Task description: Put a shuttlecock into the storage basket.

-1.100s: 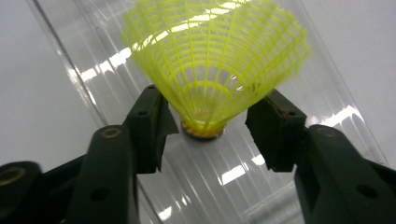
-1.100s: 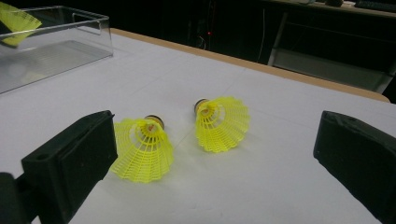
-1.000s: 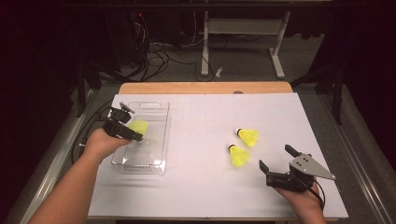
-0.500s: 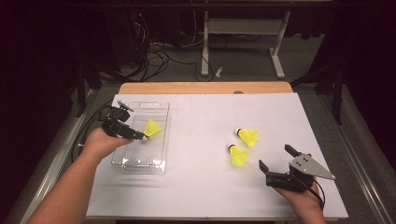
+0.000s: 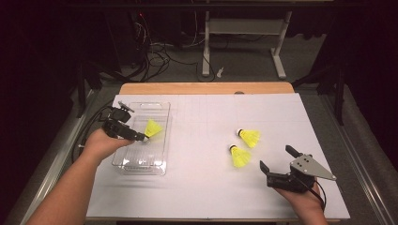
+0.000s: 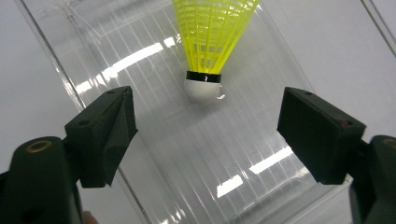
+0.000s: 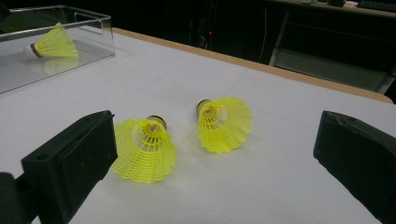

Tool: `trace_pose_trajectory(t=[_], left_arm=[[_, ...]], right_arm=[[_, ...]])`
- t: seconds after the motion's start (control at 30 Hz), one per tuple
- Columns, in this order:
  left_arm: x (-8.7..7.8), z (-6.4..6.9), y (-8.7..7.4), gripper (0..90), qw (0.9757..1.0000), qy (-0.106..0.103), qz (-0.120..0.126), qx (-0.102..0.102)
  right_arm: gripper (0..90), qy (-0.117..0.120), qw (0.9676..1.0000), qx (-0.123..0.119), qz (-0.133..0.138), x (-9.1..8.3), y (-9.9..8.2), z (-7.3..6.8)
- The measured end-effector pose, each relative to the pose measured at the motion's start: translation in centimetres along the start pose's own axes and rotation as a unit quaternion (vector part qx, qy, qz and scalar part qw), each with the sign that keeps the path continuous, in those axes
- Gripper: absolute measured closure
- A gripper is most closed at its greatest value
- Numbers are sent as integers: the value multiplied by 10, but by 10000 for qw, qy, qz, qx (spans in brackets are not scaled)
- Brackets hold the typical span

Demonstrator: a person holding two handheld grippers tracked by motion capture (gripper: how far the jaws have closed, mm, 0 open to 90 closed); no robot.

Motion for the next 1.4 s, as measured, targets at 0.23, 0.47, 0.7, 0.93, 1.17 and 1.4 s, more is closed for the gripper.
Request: trace_pose_trajectory(t=[0.23,0.47,0.7,0.93,1.17,1.4], left_arm=[[-2,6,1,159,10000,-30,-34,18],[-1,14,2,68,9998,87,-182,63],[-1,24,4,7,9996,98,-233,145],[-7,39,11,7,9994,30,-176,301],[-12,60,17,7,9986,-66,-92,508],[-14,82,27,7,9972,-130,-77,736]], right_arm=[[0,4,10000,-17,6,0,0,0],[0,4,10000,-21,-6,1,0,0],[0,7,10000,-28,-5,1,0,0],[0,8,10000,-26,-8,1,0,-1],[0,9,10000,-40,6,1,1,-1],[0,9,10000,-45,11,1,1,-1]])
Point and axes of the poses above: each handheld gripper's, and its own axes: x roughly forward along the jaws, y roughly out of its top, z roughly to its right, the point moved 2 cm from there along x, roughly forward along the jaws, and after that the axes turned 4 degrees about y, right-handed, at the moved point
